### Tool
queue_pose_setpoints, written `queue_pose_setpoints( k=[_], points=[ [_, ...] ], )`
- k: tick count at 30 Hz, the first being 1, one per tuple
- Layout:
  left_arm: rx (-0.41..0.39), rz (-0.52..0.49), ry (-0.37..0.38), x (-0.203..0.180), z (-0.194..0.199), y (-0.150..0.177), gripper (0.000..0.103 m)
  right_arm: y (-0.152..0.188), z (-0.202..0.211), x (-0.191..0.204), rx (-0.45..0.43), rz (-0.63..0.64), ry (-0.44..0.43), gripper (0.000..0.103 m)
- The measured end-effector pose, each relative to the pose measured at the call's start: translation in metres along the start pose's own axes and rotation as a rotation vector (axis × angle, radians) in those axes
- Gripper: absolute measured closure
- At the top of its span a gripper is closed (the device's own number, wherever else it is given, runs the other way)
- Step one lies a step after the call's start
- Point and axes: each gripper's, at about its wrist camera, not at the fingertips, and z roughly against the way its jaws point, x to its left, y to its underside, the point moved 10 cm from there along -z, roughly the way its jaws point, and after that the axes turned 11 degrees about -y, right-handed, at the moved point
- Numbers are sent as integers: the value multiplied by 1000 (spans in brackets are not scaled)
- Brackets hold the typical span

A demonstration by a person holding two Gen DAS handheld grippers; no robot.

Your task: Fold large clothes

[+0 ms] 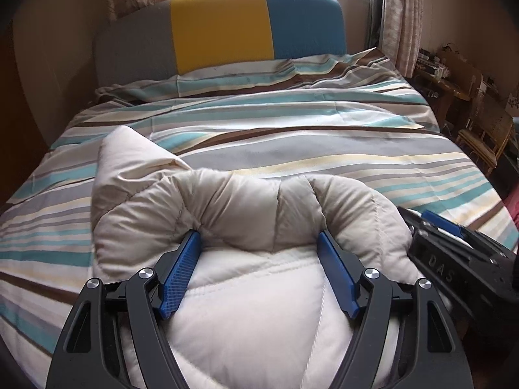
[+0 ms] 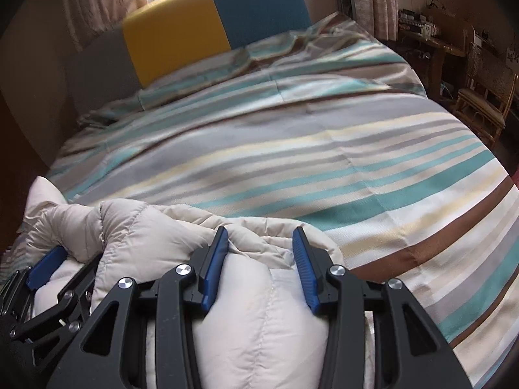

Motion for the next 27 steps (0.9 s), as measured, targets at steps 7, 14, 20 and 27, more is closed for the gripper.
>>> queue_pose_setpoints(
  k=[7, 14, 20, 27],
  points=[
    [-9, -31, 40, 9, 57, 22, 16, 3, 56, 19, -26, 63, -31, 53],
    [-42, -31, -14, 6, 82, 45, 6, 26, 80, 32, -68, 191, -2, 48],
    [-157, -5, 39, -3, 72, 51, 3, 34, 60, 13, -58, 116, -14, 45],
    [-199, 8, 80, -11, 60, 54, 3, 37, 51, 8, -71, 112, -4, 45]
  ],
)
